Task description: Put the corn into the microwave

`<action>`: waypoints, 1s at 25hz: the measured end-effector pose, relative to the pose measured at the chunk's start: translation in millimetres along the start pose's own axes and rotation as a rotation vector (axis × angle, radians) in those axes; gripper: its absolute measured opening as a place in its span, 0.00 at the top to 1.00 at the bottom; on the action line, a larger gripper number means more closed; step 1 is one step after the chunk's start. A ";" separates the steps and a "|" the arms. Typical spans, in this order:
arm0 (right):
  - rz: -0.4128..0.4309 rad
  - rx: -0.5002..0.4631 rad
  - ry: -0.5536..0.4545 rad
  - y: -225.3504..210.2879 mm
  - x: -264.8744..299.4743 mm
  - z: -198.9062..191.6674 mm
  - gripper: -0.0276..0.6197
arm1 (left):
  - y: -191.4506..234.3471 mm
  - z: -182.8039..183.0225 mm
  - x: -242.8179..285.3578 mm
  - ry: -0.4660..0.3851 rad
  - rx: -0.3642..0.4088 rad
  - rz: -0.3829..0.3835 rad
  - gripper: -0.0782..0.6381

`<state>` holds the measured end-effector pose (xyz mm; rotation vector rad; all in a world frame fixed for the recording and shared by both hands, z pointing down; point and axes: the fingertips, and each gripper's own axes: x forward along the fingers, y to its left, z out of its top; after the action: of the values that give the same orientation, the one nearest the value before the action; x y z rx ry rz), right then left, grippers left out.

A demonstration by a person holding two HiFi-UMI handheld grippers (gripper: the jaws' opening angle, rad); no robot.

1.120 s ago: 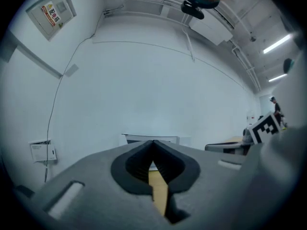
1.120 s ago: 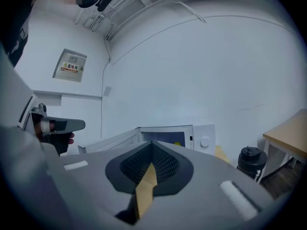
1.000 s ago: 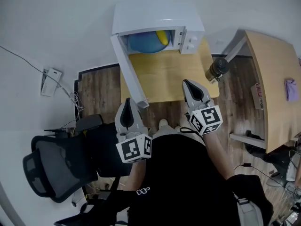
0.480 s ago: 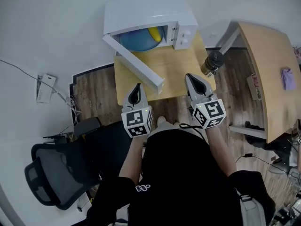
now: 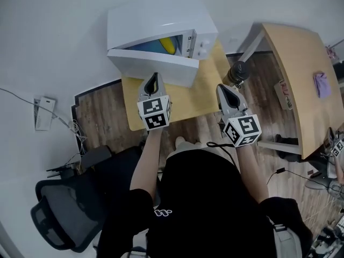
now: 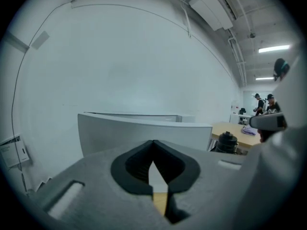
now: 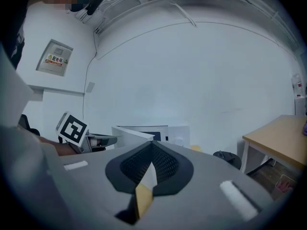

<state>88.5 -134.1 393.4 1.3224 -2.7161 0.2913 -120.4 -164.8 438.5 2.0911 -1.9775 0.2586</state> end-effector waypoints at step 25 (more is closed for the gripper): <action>-0.009 0.025 0.068 -17.7 43.7 -13.5 0.95 | 35.8 8.8 112.1 0.090 -0.047 0.071 0.89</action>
<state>75.7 -175.4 416.6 1.3054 -2.6587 0.3639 -149.5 -275.8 465.6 1.9481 -1.9874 0.3114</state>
